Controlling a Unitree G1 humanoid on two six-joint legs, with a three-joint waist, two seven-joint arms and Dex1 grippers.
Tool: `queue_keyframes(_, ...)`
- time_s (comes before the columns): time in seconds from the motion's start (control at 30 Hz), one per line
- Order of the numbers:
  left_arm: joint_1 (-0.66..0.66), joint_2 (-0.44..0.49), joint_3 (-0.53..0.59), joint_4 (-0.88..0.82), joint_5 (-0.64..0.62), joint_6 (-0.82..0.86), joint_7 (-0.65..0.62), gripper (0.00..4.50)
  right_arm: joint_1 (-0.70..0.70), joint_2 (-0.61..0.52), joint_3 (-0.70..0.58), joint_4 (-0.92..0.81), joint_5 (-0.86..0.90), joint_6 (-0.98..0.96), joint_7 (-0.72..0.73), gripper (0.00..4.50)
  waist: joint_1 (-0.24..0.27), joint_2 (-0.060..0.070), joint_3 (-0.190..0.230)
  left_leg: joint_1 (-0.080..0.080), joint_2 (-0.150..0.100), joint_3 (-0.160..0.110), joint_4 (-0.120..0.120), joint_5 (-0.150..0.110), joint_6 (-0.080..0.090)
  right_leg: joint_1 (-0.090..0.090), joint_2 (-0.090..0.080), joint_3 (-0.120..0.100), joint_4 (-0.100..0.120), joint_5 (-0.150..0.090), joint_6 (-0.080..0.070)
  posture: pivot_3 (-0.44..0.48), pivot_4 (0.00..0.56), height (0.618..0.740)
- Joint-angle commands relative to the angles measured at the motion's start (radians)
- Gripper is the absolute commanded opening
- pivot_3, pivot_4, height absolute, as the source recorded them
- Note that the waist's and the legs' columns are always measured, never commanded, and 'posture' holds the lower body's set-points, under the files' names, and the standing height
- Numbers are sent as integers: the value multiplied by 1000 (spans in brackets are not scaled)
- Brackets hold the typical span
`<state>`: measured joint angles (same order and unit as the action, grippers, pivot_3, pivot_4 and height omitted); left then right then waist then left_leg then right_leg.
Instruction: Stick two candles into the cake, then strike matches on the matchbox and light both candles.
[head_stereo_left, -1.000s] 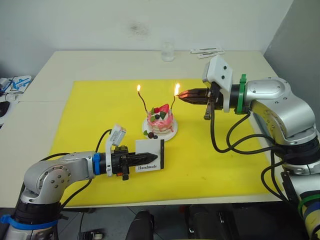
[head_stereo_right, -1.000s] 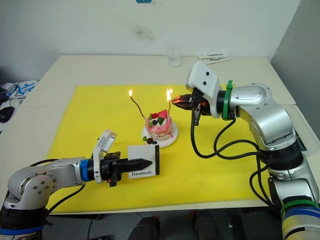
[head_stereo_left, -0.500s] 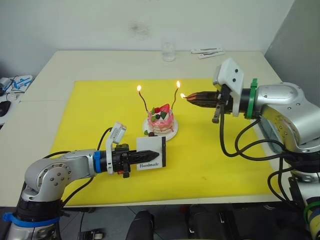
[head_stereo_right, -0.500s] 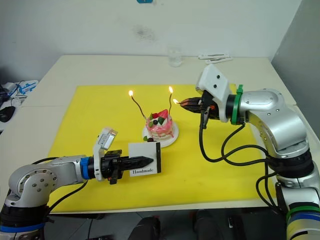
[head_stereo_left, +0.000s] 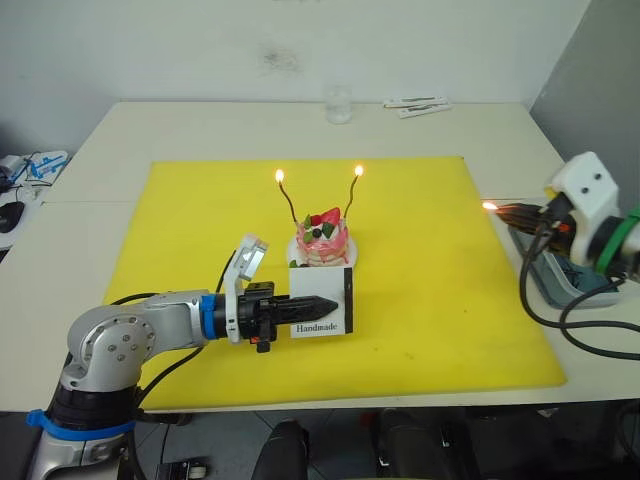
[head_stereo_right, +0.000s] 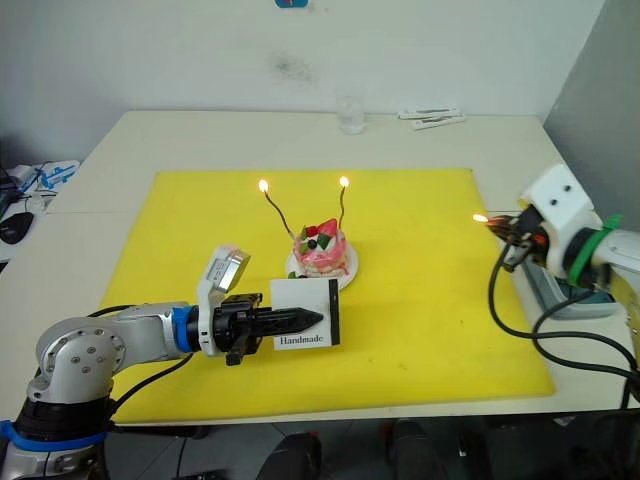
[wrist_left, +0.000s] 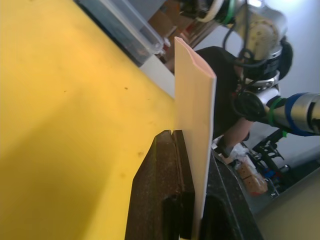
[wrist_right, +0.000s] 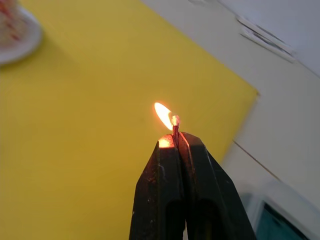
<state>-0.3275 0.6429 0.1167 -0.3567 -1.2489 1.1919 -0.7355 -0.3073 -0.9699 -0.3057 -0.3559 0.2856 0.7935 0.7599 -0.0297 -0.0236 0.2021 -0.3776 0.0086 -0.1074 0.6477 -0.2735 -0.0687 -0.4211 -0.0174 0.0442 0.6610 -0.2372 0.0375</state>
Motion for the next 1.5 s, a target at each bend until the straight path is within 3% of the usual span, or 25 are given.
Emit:
queue_keyframes(0.03, -21, -17, -4, -35, -40, -3, 19, 0, 36, -25, -66, 85, -74, -100, -55, 47, -4, 0, 0, 1, 0, 1, 0, 0, 0, 0, 0, 1, 0, 0, 0, 0, 150, 740)
queue_keyframes(0.23, -33, -38, -18, -32, -52, -3, 41, 0, 16, -36, -25, 321, -175, -223, -132, 47, -6, 0, 0, 4, 0, 3, 0, 1, 1, 1, 0, 3, 2, 0, 2, 0, 150, 740)
queue_keyframes(0.53, 0, -54, -12, -57, -80, -14, 87, 0, -35, -39, 53, 475, -255, -294, -155, 47, -5, 1, 0, 4, 0, 2, 0, 1, 2, 1, 1, 3, 2, 1, 2, 0, 150, 740)
queue_keyframes(0.63, 14, -57, -8, -67, -86, -18, 102, 0, -45, -43, 65, 504, -272, -311, -162, 663, -4, 1, 0, 3, 0, 2, 0, 1, 2, 1, 1, 3, 2, 2, 1, 0, 150, 740)
queue_keyframes(0.97, 30, -53, -4, -70, -100, -27, 129, 0, -60, -60, 57, 520, -282, -340, -153, 4327, -4, 1, 0, 4, 0, 2, 0, 2, 2, 1, 1, 3, 2, 2, 2, 0, 150, 740)
queue_keyframes(1.0, 29, -54, -4, -67, -101, -27, 133, 0, -57, -67, 49, 511, -280, -346, -149, 4458, -4, 1, 0, 4, 0, 2, 0, 2, 2, 1, 1, 3, 2, 2, 2, 0, 150, 740)
queue_keyframes(1.1, 28, -55, 1, -55, -111, -23, 156, 0, -33, -93, 19, 466, -264, -372, -127, 4458, -4, 1, 0, 3, 0, 2, 0, 2, 2, 1, 1, 4, 2, 2, 2, 0, 150, 740)
queue_keyframes(1.33, 46, -29, -26, -35, -130, 40, 250, 0, 18, -183, -29, 208, -131, -478, 117, 4458, -7, 2, -1, 4, 0, 2, 0, 2, 2, 1, 1, 4, 2, 1, 3, 0, 150, 740)
queue_keyframes(1.5, 39, -64, -41, 30, -92, 53, 375, 0, -23, -189, -18, 7, 111, -341, 281, 4458, -3, 2, -1, 10, 0, 1, 0, 2, 2, 8, 1, 3, 2, 1, 4, 0, 150, 740)
